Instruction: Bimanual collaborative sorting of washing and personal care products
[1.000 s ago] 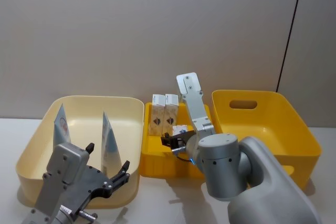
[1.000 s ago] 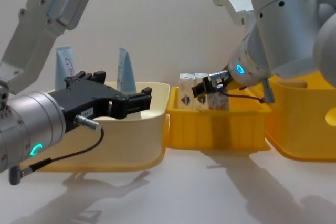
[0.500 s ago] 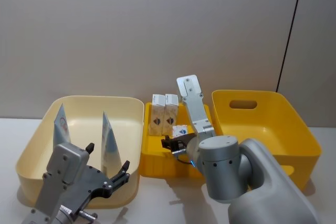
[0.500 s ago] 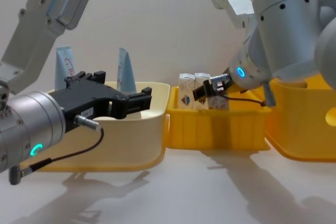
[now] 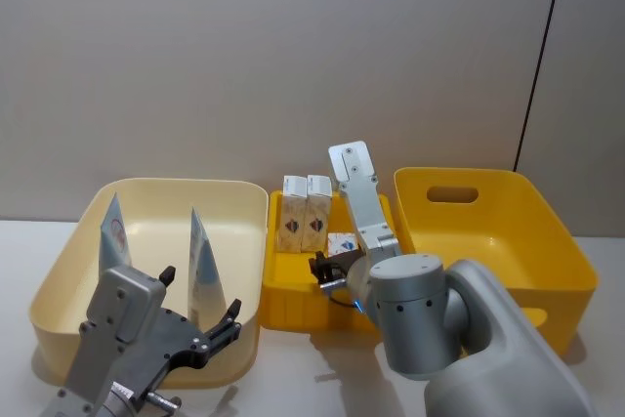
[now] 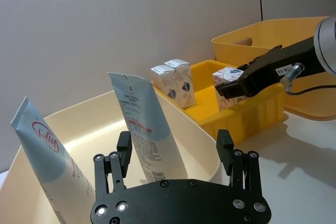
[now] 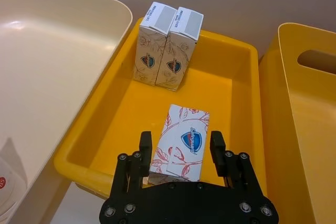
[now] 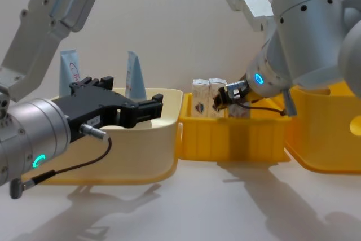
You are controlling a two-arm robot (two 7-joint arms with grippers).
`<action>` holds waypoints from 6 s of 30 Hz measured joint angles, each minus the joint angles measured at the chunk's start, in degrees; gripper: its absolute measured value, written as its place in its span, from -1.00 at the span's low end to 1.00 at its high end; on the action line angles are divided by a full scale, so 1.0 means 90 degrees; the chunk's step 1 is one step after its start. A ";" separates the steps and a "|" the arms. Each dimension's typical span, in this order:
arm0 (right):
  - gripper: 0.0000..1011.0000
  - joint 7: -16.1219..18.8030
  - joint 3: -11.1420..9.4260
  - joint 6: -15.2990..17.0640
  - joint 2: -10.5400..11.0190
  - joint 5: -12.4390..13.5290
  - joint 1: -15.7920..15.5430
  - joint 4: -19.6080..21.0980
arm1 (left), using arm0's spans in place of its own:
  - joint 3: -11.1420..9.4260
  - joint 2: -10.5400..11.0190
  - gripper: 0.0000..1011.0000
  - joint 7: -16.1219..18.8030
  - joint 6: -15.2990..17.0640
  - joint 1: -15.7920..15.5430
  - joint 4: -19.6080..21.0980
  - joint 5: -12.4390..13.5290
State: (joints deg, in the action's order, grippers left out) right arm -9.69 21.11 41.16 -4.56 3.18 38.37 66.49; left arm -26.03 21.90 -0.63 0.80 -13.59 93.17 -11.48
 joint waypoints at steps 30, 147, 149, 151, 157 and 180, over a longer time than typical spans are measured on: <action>-0.12 0.0028 0.0025 -0.0096 0.0012 -0.0054 0.0012 0.0051 | 0.0000 0.0000 0.98 0.0000 0.0000 0.0000 0.0000 0.0000; 0.98 -0.0150 -0.0580 -0.0736 0.1197 -0.1282 0.0882 -0.0335 | -0.0035 -0.0055 0.98 -0.0489 0.0705 -0.0543 -0.0242 -0.0053; 0.98 -0.0149 -0.0580 -0.0736 0.1196 -0.1282 0.0883 -0.0337 | -0.0035 -0.0056 0.98 -0.0499 0.0743 -0.0567 -0.0263 -0.0042; 0.98 -0.0148 -0.0580 -0.0736 0.1196 -0.1282 0.0883 -0.0338 | -0.0030 -0.0056 0.98 -0.0506 0.0800 -0.0597 -0.0286 -0.0015; 0.98 -0.0145 -0.0579 -0.0736 0.1197 -0.1283 0.0884 -0.0340 | 0.0001 -0.0037 0.98 -0.0499 0.0953 -0.0674 -0.0322 0.0085; 0.98 -0.0145 -0.0579 -0.0737 0.1196 -0.1284 0.0884 -0.0340 | -0.0014 -0.0090 0.98 -0.0838 0.1116 -0.1213 -0.0835 0.0309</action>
State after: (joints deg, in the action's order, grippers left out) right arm -11.00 15.90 34.53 6.20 -8.38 46.33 63.43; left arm -26.15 21.09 -8.17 10.84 -24.51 85.65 -8.70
